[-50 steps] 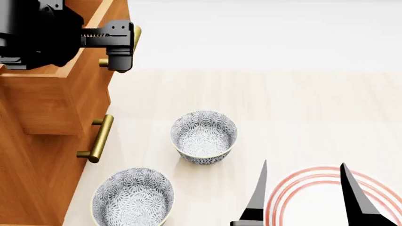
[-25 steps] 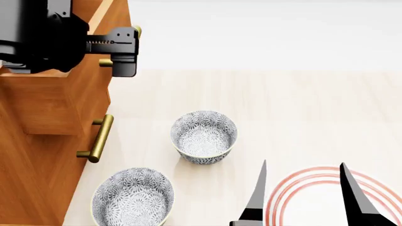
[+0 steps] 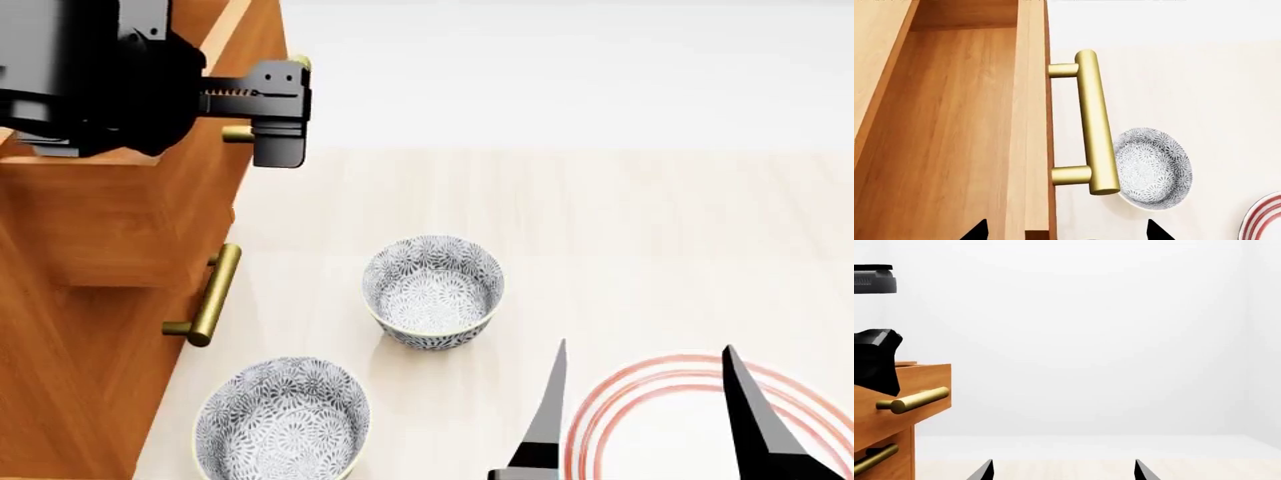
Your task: Open the top drawer of the cabinet.
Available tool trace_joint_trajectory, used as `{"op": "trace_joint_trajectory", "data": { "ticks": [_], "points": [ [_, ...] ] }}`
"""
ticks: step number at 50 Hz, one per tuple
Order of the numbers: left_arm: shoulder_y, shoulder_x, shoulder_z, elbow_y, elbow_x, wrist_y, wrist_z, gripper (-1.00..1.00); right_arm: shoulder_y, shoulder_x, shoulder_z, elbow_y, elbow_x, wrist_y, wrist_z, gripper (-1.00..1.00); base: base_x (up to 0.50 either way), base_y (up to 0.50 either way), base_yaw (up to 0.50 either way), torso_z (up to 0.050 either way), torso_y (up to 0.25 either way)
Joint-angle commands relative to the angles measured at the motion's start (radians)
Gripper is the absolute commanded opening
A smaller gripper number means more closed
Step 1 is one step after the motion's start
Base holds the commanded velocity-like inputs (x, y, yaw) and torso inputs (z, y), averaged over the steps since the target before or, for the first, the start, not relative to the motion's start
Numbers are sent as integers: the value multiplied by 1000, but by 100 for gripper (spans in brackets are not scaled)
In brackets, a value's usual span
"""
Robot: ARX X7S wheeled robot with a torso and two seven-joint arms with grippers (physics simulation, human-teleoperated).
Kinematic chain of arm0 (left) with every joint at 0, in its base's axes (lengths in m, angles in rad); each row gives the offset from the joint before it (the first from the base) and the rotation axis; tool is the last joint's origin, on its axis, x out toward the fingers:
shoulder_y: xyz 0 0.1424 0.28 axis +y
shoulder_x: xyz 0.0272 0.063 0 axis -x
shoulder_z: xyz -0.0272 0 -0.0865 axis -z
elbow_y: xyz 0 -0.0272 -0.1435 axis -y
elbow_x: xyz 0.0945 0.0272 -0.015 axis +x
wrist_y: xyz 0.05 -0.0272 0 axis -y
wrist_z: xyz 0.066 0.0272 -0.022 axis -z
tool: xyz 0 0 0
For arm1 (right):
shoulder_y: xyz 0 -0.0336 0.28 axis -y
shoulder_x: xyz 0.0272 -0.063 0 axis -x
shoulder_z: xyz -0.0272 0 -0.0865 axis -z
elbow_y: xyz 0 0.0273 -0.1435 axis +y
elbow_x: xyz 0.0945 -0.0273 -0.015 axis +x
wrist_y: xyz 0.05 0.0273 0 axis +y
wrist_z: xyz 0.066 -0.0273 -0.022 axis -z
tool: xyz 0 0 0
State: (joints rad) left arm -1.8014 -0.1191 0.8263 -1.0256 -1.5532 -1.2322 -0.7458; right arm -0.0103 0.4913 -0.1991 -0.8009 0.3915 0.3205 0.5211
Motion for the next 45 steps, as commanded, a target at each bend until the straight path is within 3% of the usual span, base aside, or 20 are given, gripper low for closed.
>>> {"op": "trace_joint_trajectory", "data": {
  "ticks": [1,11,45],
  "points": [
    [20,42,-78,67,-133,-77,15,100,-18,-18,22,-19,-22,-15,-23,100,0,0,0,0,0],
    [47,43,-98,123,-183,-82,-45,100,-16,-15,21,-25,-20,-11,-19,100,-7,0,1,0,3],
    [102,77,-78,180,-253,-43,-78,100,-17,-6,22,-25,-12,-18,-11,100,-2,0,0,-1,0]
  ]
}}
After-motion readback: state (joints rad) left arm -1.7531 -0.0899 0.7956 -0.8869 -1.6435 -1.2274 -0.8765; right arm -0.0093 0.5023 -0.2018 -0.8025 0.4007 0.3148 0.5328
